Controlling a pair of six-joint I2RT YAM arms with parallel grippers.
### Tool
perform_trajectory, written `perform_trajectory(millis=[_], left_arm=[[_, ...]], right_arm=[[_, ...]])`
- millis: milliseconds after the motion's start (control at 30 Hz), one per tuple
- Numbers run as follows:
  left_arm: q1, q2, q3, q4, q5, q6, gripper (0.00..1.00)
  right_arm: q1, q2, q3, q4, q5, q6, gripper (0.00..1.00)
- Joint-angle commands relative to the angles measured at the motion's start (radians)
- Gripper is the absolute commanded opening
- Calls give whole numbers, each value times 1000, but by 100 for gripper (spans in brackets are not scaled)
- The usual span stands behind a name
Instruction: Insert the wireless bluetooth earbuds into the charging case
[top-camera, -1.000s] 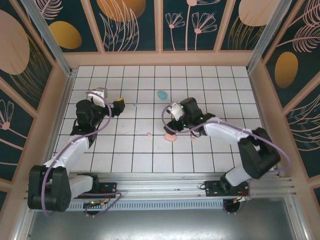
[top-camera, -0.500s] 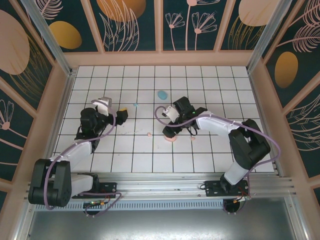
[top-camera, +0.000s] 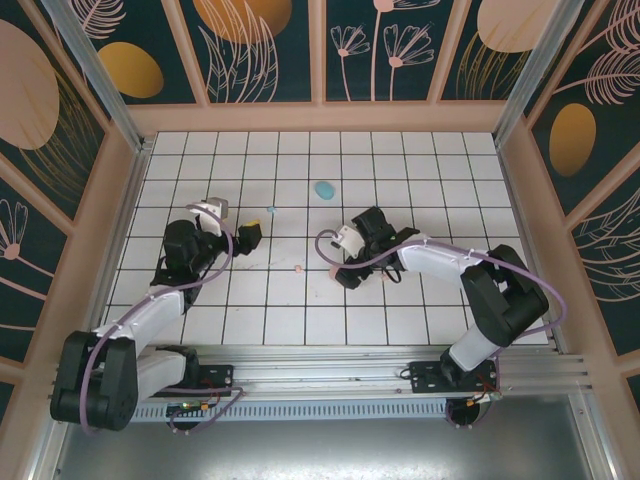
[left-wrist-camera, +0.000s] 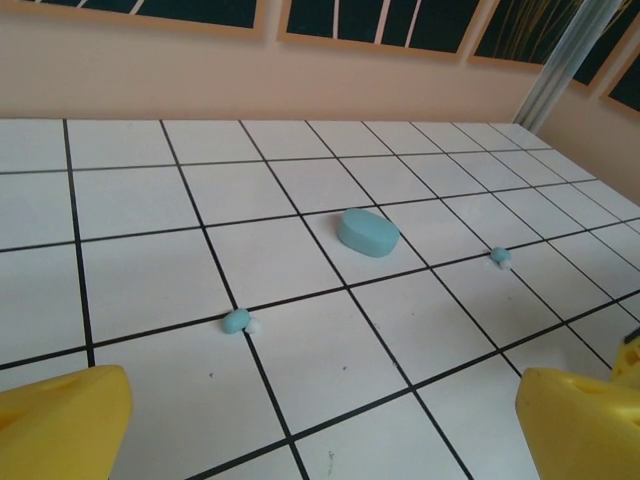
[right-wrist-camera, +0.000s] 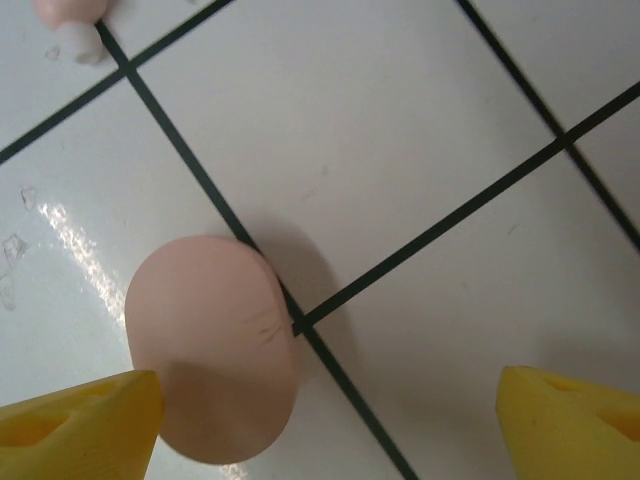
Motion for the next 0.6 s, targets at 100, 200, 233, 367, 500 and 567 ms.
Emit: perform_trajectory(millis=[100,200,233,367,500,567], left_arm=[[-6,-37,9,-108,-15,61,98],[-6,-46,10,-126,4,51,99],[-6,-52,11,-134,8,47,99],[-6,-89,5,-169,12,45,99],[-6,-133,-14,-206,6,38,98],[-6,-146,-15,-230,9,32,98]], right_arm=[[33,16,-5,40,-34,-12,87],[48,23,-5,40,-55,29,87],[48,23,-11,44,-64,37,87],[51,37,-27,53,-60,25,87],[48,80,-20,37,-32,16,87],[45,99,-21,44,-28,11,87]])
